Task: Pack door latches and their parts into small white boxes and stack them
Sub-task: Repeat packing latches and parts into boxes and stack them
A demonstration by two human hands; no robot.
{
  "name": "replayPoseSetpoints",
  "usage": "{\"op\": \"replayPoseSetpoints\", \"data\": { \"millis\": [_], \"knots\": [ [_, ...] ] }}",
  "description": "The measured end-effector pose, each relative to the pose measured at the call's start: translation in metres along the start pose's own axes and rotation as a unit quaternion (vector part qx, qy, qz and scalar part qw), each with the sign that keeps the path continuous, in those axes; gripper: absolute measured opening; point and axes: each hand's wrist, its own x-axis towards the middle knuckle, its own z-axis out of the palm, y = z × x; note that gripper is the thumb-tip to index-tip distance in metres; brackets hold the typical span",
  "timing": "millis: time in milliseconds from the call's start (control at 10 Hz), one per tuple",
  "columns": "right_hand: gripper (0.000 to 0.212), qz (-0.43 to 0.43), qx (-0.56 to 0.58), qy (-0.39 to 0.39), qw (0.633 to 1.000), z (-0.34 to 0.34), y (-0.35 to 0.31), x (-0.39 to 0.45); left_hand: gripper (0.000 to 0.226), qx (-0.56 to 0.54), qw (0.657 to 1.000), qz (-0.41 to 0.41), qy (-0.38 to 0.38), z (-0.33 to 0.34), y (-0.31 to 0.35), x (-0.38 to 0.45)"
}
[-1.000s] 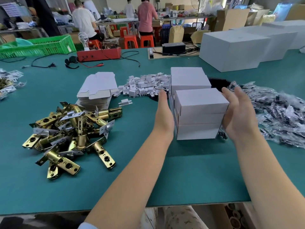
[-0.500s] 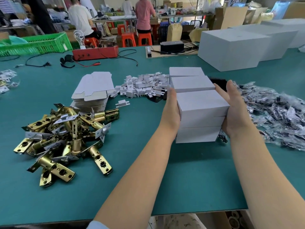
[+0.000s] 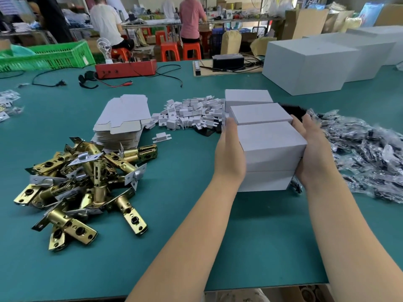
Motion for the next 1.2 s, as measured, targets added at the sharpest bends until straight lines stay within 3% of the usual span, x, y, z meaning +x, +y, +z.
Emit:
{"op": "replayPoseSetpoints", "data": {
  "millis": [100, 300, 600, 700, 800, 900, 1000, 1100, 1200],
  "knots": [
    [0.057, 0.013, -0.005, 0.019, 1.0, -0.001, 0.001, 0.0, 0.087, -0.001, 0.998, -0.008, -0.067, 0.0, 0.006, 0.006],
    [0.057, 0.004, -0.033, 0.02, 0.999, 0.002, -0.002, -0.002, 0.065, 0.015, 0.996, -0.044, -0.082, -0.006, 0.0, 0.02],
    [0.062, 0.023, -0.051, -0.093, 0.994, -0.006, -0.003, 0.0, 0.067, -0.036, 0.996, -0.031, -0.069, -0.004, -0.012, 0.021],
    [0.072, 0.047, -0.07, -0.109, 0.99, -0.013, -0.014, 0.005, 0.076, -0.055, 0.991, -0.013, -0.123, -0.009, -0.008, 0.022],
    [0.08, 0.06, 0.029, -0.036, 0.997, -0.014, -0.03, 0.023, 0.072, -0.073, 0.993, 0.01, -0.093, -0.022, 0.008, 0.041],
    [0.075, 0.009, 0.036, -0.016, 0.999, -0.002, -0.039, 0.036, 0.069, -0.035, 0.997, 0.013, -0.06, -0.027, 0.023, 0.076],
    [0.066, 0.029, 0.023, 0.033, 0.999, 0.012, -0.034, 0.049, 0.075, -0.012, 0.993, 0.002, -0.118, -0.021, 0.03, 0.085],
    [0.061, -0.014, -0.135, 0.049, 0.99, 0.015, -0.033, 0.065, 0.075, -0.046, 0.988, -0.001, -0.147, -0.02, 0.025, 0.085],
    [0.066, 0.04, -0.087, -0.02, 0.995, 0.014, -0.031, 0.061, 0.074, -0.087, 0.984, -0.013, -0.155, -0.014, 0.017, 0.084]
  ]
}}
